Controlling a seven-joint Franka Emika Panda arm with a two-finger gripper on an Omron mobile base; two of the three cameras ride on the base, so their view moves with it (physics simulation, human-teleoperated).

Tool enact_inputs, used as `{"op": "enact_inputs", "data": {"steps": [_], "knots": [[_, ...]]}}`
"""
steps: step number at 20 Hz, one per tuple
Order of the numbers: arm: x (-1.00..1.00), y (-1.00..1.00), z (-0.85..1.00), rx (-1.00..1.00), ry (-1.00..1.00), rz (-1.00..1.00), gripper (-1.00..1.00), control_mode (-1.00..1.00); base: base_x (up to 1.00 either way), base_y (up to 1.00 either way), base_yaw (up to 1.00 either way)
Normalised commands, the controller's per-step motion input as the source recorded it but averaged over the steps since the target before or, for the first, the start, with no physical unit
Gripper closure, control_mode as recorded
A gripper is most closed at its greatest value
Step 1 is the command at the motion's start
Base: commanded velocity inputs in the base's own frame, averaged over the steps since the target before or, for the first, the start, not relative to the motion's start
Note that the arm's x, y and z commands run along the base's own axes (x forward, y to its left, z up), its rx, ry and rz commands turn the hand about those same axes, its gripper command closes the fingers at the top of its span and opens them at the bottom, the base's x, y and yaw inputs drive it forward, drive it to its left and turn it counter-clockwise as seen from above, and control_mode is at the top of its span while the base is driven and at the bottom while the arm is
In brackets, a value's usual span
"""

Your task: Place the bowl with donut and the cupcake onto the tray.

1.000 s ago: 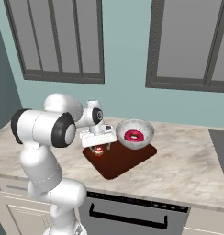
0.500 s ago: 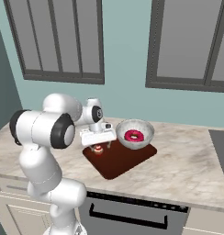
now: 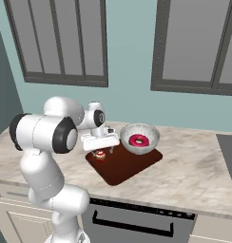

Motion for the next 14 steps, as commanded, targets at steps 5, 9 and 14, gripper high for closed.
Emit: {"op": "enact_inputs", "data": {"steps": [5, 9, 14], "knots": [[0.0, 0.0, -0.13, 0.0, 0.0, 0.0, -1.0, -1.0, 0.0, 0.0, 0.0], [0.0, 0.02, -0.11, 0.0, 0.0, 0.0, -1.0, -1.0, 0.0, 0.0, 0.0], [0.0, 0.09, -0.07, 0.0, 0.01, 0.0, -1.0, -1.0, 0.0, 0.0, 0.0]]}}
